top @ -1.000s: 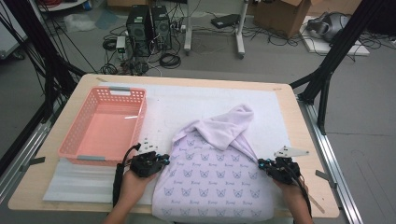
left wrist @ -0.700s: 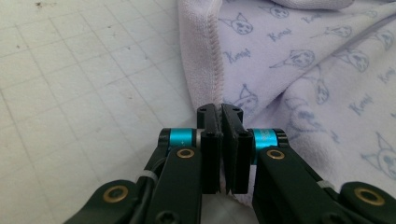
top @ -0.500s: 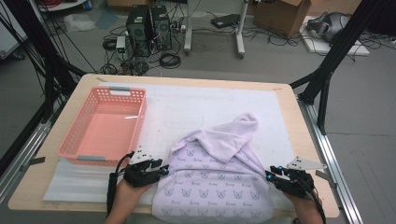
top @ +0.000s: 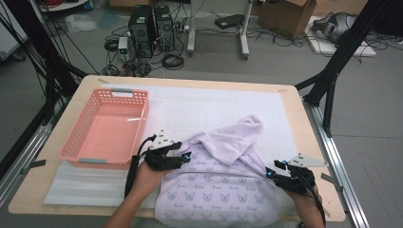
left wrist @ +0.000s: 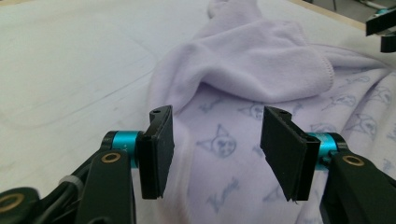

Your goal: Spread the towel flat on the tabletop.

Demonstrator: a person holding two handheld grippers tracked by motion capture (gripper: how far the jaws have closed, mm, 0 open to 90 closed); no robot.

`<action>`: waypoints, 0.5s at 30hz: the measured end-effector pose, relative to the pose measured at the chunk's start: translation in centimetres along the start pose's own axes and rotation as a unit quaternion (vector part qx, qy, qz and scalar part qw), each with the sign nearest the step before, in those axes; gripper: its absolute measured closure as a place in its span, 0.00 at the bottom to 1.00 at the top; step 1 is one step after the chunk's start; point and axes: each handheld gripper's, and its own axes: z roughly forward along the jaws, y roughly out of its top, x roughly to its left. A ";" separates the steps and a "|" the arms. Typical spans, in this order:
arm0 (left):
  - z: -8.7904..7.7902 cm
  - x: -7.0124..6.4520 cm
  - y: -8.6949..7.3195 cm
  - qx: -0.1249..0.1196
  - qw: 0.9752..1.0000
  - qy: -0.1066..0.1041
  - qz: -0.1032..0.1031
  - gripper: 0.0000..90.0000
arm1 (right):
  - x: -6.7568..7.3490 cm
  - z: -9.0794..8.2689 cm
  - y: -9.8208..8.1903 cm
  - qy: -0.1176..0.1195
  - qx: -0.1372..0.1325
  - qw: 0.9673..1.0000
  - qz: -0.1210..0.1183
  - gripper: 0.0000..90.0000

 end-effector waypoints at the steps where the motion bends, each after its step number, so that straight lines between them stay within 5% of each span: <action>1: 0.4 -0.1 0.3 -0.002 1.000 -0.009 0.005 0.52 | -0.1 0.0 0.0 0.000 0.000 1.000 0.000 0.56; 10: 5.1 -1.1 2.4 0.040 0.998 -0.028 0.031 0.50 | -0.1 0.5 0.2 0.010 0.007 1.000 0.000 0.56; 15: 7.8 -0.8 2.4 0.064 0.998 -0.011 0.023 0.48 | 0.1 0.7 0.2 0.015 0.014 1.000 -0.002 0.56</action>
